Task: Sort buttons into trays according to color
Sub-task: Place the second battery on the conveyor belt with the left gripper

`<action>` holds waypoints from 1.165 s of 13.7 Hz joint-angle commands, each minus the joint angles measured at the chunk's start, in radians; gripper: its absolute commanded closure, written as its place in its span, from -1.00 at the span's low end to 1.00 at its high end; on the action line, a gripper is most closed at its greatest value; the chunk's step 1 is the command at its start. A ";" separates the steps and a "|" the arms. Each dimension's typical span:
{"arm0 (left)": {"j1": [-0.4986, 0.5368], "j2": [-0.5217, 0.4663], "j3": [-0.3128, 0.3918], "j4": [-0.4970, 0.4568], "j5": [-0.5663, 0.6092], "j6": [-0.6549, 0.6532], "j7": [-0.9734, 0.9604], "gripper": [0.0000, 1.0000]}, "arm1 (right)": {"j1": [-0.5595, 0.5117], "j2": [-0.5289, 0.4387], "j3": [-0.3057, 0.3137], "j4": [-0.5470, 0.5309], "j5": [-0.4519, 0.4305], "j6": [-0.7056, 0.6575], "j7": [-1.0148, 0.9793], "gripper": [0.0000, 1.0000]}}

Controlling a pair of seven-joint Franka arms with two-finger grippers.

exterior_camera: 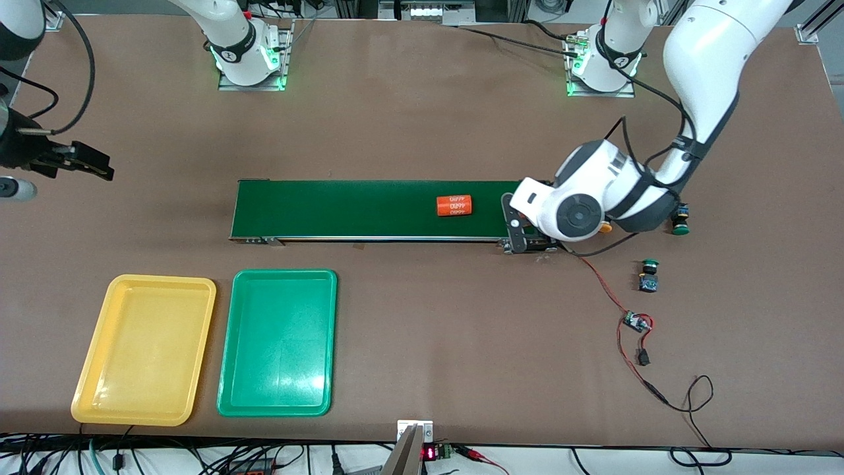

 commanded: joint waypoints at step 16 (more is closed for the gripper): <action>0.019 -0.126 0.008 0.204 0.085 -0.239 -0.630 -1.00 | 0.018 0.058 0.000 0.191 0.007 -0.124 -0.019 -1.00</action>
